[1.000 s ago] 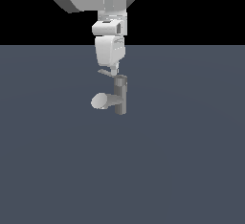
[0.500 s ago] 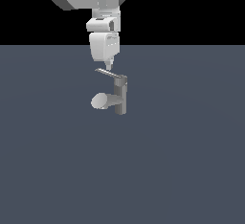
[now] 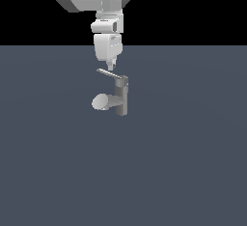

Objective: Turn on the faucet by rotating a designated handle.

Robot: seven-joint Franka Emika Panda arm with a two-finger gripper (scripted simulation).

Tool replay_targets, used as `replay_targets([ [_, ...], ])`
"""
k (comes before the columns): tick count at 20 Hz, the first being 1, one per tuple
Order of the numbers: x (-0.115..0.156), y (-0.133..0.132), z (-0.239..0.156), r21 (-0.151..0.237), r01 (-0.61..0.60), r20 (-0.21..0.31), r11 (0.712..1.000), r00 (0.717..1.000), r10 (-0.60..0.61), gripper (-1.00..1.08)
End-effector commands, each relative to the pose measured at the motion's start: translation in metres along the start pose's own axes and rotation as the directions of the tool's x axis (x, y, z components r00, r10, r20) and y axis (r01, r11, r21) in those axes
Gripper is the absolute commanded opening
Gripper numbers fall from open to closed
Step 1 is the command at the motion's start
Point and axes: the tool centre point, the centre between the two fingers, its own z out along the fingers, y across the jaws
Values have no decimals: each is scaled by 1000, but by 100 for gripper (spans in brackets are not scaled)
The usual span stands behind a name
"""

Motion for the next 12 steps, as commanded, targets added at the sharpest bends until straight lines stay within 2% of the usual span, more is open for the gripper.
replay_targets([
  [1, -14, 4, 18, -29, 21, -2, 999, 1000, -21, -100],
  [12, -39, -15, 26, -39, 54, 3, 998, 999, -54, -100],
])
